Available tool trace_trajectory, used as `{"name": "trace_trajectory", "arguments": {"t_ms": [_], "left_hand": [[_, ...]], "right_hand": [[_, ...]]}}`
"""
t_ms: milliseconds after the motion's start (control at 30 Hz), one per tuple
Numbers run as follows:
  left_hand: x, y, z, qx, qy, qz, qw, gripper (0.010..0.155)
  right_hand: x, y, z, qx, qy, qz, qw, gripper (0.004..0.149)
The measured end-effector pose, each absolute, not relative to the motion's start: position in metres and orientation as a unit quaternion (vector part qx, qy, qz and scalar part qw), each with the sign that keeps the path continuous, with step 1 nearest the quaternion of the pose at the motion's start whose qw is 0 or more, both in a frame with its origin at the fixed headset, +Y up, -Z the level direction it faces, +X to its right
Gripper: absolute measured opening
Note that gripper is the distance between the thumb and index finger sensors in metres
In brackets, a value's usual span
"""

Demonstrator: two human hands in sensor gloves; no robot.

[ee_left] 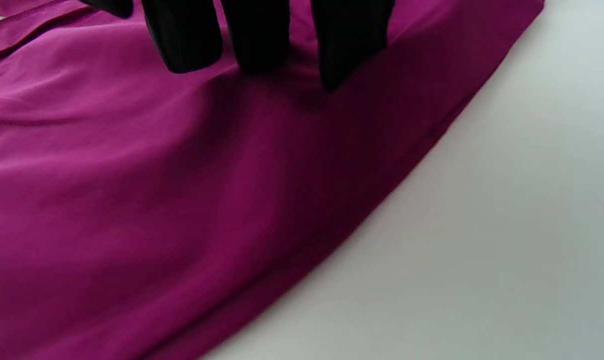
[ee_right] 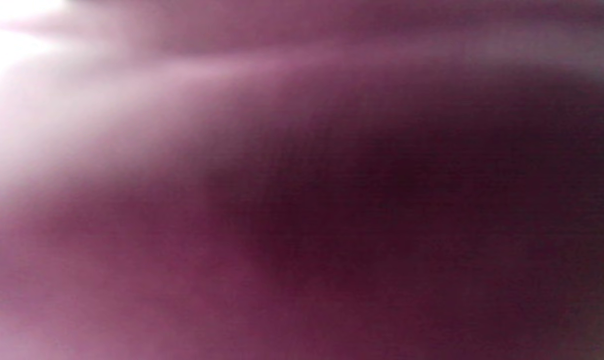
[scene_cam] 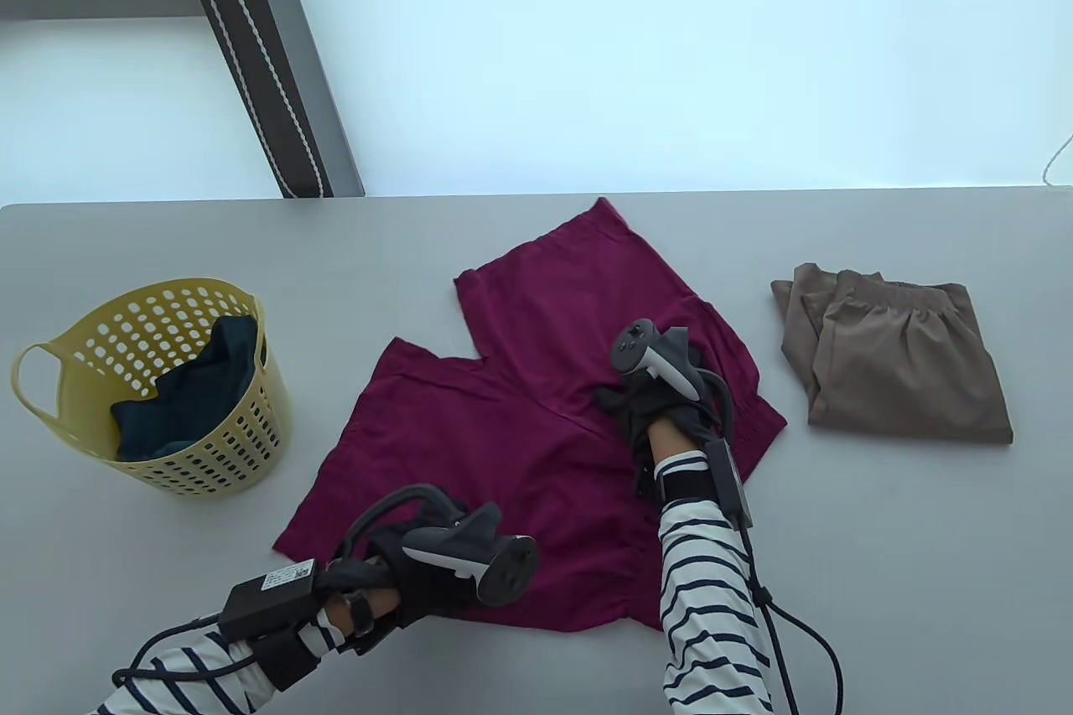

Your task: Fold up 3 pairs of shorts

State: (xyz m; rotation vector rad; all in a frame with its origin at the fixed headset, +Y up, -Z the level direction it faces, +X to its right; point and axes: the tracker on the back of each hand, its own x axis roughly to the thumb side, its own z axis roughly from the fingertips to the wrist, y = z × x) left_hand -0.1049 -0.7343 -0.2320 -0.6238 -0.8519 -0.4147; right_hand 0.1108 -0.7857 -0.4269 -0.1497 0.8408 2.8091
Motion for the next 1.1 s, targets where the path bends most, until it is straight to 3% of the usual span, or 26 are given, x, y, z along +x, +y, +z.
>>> {"name": "trace_trajectory", "arguments": {"t_ms": [100, 200, 233, 300, 367, 467, 500, 633, 800, 900, 967, 1100], "left_hand": [[-0.111, -0.73, -0.244, -0.276, -0.382, -0.176, 0.864, 0.077], [-0.122, -0.726, -0.265, -0.168, -0.3, -0.208, 0.916, 0.087], [-0.125, -0.727, -0.275, -0.107, -0.269, -0.257, 0.922, 0.089], [-0.128, -0.735, -0.29, -0.048, -0.232, -0.378, 0.895, 0.087], [-0.131, -0.75, -0.304, -0.084, -0.197, -0.482, 0.85, 0.081], [-0.138, -0.77, -0.318, -0.178, -0.167, -0.531, 0.812, 0.064], [-0.141, -0.775, -0.321, -0.225, -0.162, -0.517, 0.81, 0.065], [-0.149, -0.764, -0.318, -0.218, -0.173, -0.455, 0.846, 0.065], [-0.177, -0.746, -0.303, -0.282, -0.212, -0.331, 0.875, 0.071], [-0.195, -0.741, -0.291, -0.312, -0.258, -0.248, 0.88, 0.067], [-0.205, -0.742, -0.281, -0.331, -0.272, -0.2, 0.881, 0.066], [-0.21, -0.746, -0.27, -0.31, -0.285, -0.221, 0.88, 0.071]], "right_hand": [[0.107, -0.776, -0.42, -0.015, 0.247, 0.963, 0.11, 0.079], [0.108, -0.753, -0.408, -0.001, 0.174, 0.979, 0.102, 0.084], [0.109, -0.743, -0.403, -0.003, 0.159, 0.983, 0.096, 0.084], [0.112, -0.727, -0.391, -0.027, 0.161, 0.984, 0.066, 0.083], [0.113, -0.722, -0.38, -0.017, 0.195, 0.981, 0.018, 0.077], [0.11, -0.733, -0.368, 0.004, 0.252, 0.967, -0.042, 0.074], [0.108, -0.745, -0.366, 0.024, 0.298, 0.953, -0.048, 0.075], [0.094, -0.754, -0.371, 0.021, 0.301, 0.95, -0.082, 0.083], [0.089, -0.763, -0.394, -0.017, 0.303, 0.95, -0.07, 0.091], [0.092, -0.779, -0.404, -0.022, 0.308, 0.951, -0.033, 0.088], [0.098, -0.791, -0.408, -0.025, 0.34, 0.939, 0.049, 0.084], [0.1, -0.793, -0.408, -0.028, 0.33, 0.941, 0.077, 0.083]]}}
